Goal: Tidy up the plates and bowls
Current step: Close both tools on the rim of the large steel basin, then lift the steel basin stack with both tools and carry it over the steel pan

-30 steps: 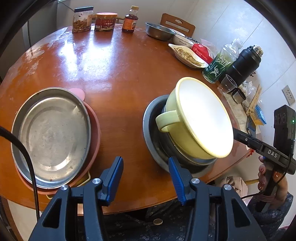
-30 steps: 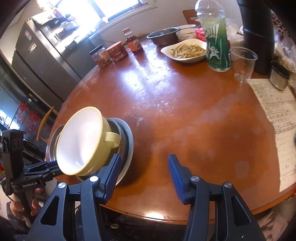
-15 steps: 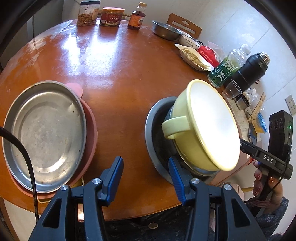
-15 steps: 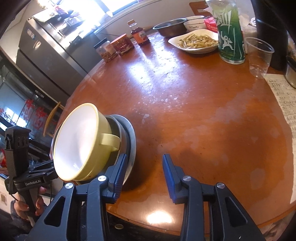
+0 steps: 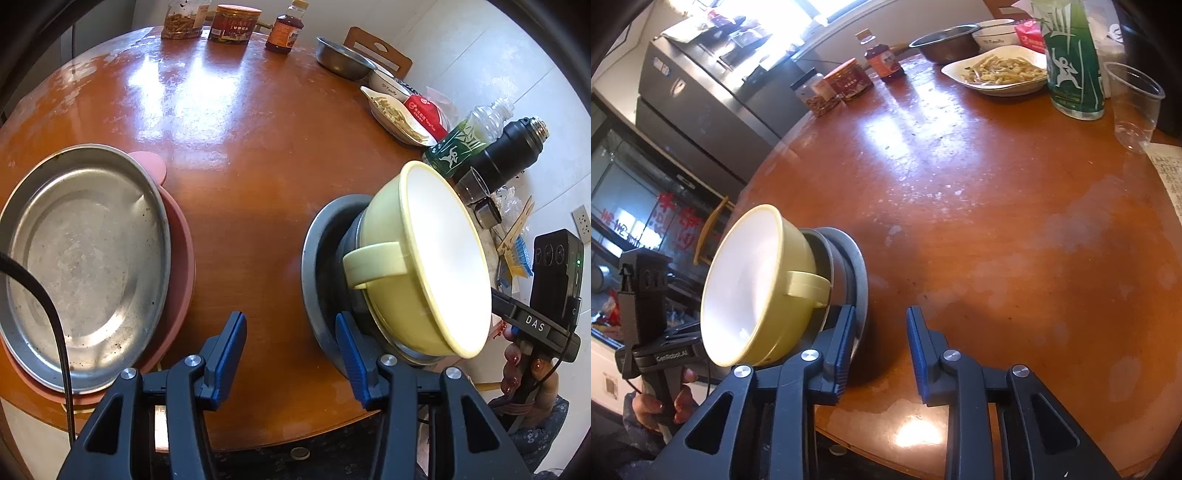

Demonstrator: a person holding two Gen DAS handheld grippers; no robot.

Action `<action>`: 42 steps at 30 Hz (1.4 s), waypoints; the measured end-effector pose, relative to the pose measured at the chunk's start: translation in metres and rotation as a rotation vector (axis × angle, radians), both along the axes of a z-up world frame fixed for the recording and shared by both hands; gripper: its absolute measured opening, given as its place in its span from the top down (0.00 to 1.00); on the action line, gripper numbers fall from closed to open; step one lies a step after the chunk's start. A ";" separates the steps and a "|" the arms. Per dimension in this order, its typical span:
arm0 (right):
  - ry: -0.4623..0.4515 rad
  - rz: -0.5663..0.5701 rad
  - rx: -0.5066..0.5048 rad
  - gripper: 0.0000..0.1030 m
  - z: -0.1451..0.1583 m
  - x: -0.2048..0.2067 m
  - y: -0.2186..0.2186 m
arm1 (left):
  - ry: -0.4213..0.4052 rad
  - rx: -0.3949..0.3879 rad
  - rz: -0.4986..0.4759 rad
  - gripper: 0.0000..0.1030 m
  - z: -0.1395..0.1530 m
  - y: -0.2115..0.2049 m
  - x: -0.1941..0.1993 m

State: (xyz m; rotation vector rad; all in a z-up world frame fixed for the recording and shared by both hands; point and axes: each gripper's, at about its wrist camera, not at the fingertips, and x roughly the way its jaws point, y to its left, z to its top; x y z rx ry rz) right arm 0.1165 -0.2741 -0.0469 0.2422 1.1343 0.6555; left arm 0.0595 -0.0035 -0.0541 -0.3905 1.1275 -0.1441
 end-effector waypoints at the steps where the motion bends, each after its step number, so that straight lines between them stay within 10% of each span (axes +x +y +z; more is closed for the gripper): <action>1: -0.004 0.005 0.000 0.73 0.000 -0.001 0.000 | -0.001 -0.006 -0.003 0.56 0.000 0.000 0.001; 11: -0.012 0.019 -0.011 0.79 0.003 -0.001 0.004 | -0.037 0.015 -0.035 0.85 0.007 -0.015 0.003; 42: -0.018 0.032 0.015 0.91 0.007 0.000 0.016 | -0.054 -0.073 0.001 0.88 0.006 0.004 0.003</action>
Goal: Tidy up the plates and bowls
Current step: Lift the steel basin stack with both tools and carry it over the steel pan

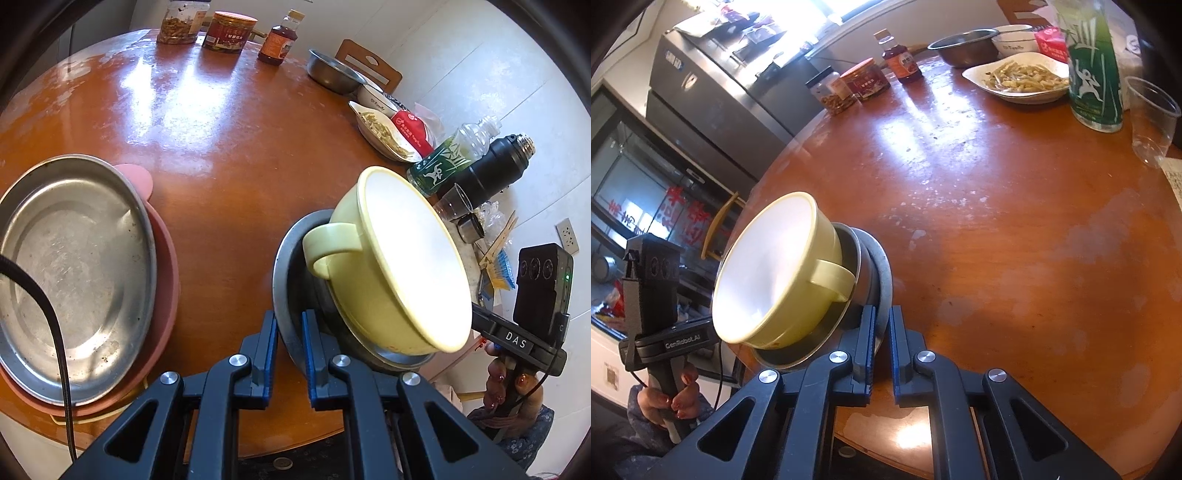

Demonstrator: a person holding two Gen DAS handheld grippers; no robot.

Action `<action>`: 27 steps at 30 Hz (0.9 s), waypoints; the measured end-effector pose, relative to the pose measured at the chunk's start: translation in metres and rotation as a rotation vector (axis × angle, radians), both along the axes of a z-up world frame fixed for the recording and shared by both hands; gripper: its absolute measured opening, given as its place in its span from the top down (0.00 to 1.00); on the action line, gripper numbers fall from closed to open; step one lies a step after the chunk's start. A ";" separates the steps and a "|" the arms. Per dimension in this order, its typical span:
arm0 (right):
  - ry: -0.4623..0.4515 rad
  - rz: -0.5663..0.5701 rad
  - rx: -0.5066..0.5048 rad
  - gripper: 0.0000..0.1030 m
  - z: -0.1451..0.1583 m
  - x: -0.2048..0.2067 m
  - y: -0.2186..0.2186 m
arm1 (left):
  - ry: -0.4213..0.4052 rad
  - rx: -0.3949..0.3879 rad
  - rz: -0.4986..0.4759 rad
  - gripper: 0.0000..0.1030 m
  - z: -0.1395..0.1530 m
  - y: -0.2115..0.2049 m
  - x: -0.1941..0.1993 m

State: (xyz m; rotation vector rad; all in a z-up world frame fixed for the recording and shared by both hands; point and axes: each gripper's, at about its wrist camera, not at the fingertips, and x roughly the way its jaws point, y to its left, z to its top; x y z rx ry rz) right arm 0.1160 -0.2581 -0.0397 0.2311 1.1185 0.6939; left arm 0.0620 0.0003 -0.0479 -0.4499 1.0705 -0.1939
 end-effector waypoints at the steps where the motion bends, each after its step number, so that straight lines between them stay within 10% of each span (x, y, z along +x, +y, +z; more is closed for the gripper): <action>1: -0.005 0.003 0.001 0.91 0.001 0.000 0.001 | -0.004 -0.001 0.002 0.88 0.001 0.001 0.000; 27: -0.079 0.068 0.020 0.91 0.033 0.009 0.042 | -0.062 0.044 0.055 0.88 0.041 0.034 -0.014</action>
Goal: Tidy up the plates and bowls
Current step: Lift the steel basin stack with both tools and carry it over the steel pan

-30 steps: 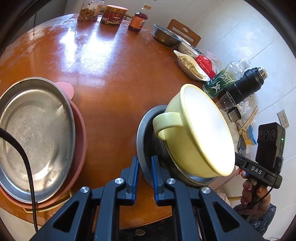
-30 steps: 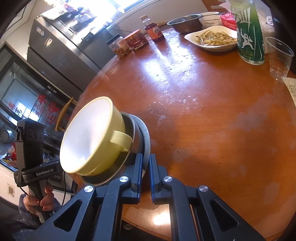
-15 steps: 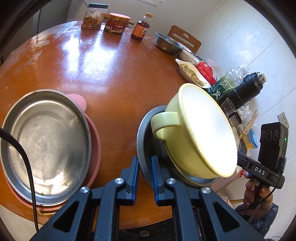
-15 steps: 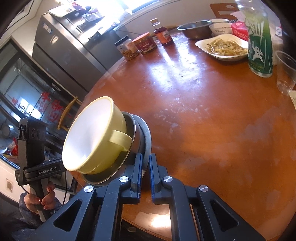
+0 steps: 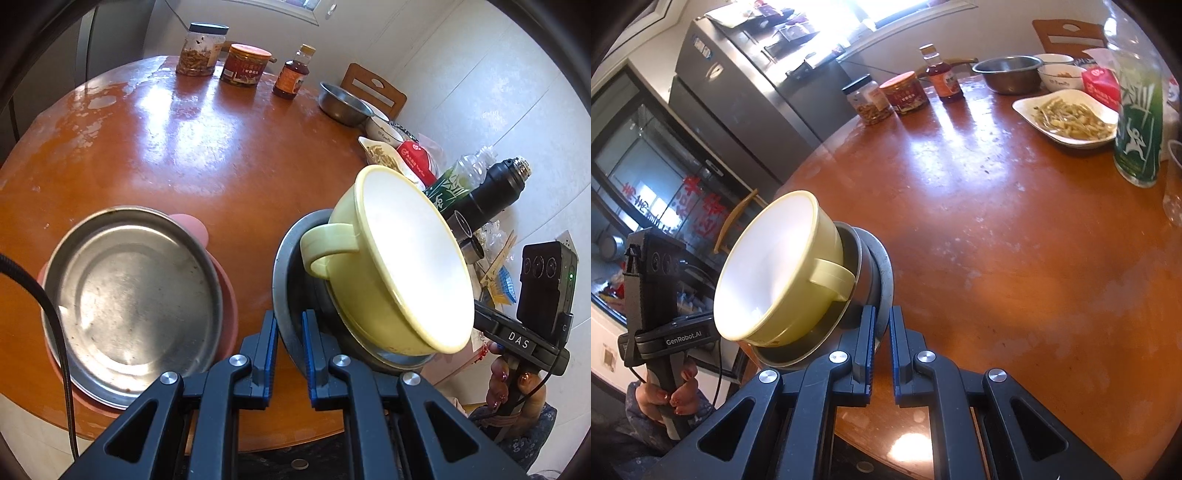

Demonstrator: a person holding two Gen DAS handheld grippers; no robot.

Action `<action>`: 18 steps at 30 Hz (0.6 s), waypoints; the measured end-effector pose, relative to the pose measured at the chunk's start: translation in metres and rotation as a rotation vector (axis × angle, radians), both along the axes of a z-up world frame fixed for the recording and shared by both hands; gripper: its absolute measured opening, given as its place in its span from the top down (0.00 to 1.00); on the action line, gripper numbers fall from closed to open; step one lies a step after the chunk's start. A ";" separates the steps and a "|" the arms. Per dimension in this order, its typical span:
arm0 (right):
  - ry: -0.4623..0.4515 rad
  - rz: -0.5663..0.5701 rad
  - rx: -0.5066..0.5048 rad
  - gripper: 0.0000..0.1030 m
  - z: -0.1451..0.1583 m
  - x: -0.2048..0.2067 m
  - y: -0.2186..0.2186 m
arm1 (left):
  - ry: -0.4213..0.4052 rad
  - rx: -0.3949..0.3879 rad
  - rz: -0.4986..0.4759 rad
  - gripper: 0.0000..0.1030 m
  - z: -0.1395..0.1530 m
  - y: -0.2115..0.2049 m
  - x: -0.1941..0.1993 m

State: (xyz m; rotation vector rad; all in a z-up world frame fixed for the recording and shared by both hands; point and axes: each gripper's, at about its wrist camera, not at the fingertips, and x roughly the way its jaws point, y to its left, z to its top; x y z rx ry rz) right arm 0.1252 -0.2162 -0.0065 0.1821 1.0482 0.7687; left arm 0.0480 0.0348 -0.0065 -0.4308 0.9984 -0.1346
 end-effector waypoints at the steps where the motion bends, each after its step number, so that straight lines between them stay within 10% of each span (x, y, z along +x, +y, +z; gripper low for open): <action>1: -0.001 0.001 0.001 0.91 0.001 0.001 0.001 | -0.002 -0.001 0.003 0.88 0.001 0.001 0.000; 18: -0.017 0.045 0.020 0.91 0.014 0.017 0.034 | -0.025 -0.008 0.048 0.88 0.018 0.032 -0.002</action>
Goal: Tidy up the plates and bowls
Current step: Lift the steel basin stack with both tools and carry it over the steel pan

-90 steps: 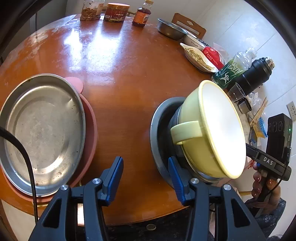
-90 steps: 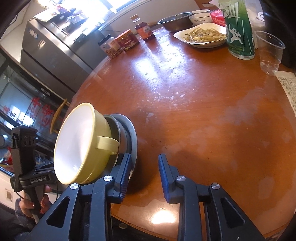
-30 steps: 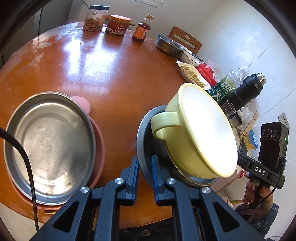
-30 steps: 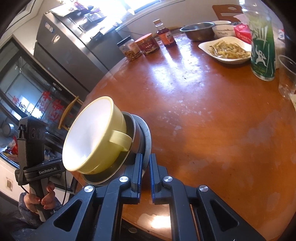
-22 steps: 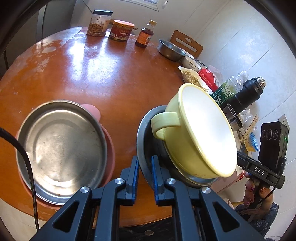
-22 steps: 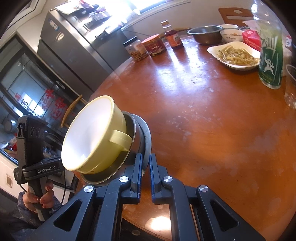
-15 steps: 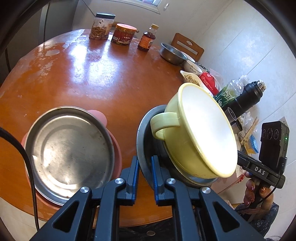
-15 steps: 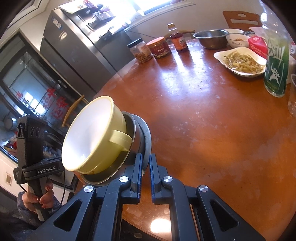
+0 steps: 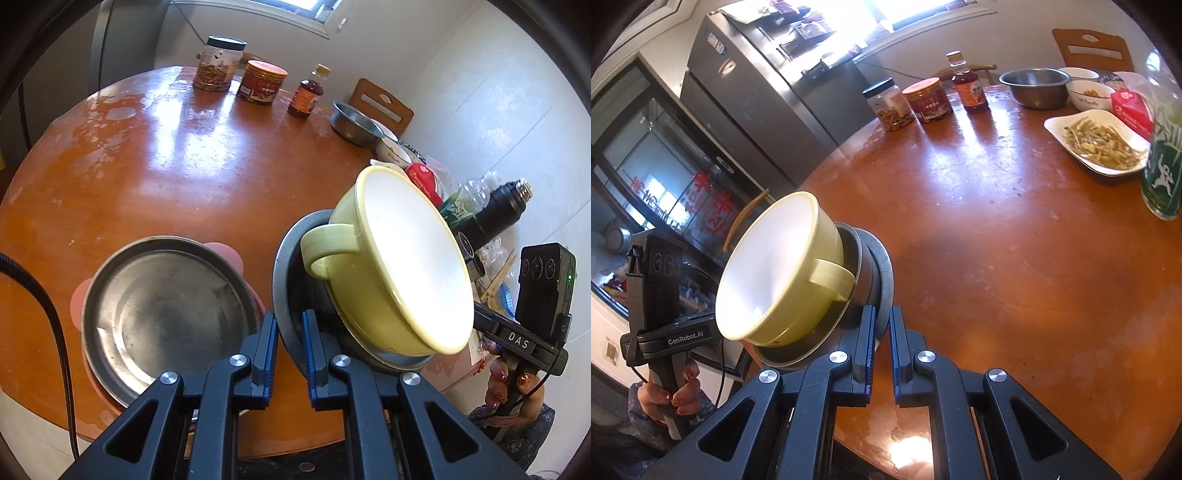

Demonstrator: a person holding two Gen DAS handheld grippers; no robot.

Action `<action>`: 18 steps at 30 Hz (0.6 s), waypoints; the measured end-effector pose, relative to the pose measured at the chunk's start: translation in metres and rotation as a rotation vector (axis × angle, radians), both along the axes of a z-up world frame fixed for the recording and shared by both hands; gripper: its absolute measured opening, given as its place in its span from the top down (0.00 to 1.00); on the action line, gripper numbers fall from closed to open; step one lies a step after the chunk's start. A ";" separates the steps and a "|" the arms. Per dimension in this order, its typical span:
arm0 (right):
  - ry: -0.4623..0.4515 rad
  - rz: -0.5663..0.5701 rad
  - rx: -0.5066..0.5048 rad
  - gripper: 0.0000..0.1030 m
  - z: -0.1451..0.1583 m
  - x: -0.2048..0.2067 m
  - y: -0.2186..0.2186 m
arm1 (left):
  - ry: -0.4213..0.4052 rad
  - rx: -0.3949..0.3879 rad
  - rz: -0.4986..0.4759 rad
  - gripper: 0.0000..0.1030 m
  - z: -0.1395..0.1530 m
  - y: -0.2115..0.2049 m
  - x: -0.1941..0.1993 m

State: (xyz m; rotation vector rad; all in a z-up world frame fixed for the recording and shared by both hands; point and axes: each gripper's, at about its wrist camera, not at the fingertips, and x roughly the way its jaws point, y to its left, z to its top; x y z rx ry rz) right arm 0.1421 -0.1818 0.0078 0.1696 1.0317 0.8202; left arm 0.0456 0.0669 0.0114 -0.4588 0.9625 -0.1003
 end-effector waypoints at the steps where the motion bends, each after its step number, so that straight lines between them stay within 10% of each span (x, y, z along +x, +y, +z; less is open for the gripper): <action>1: -0.003 0.005 -0.001 0.91 0.001 0.001 0.003 | -0.002 0.000 0.002 0.88 0.001 0.002 0.000; 18: -0.010 0.086 0.012 0.91 0.004 0.011 0.059 | -0.016 -0.001 0.091 0.88 0.008 0.052 -0.020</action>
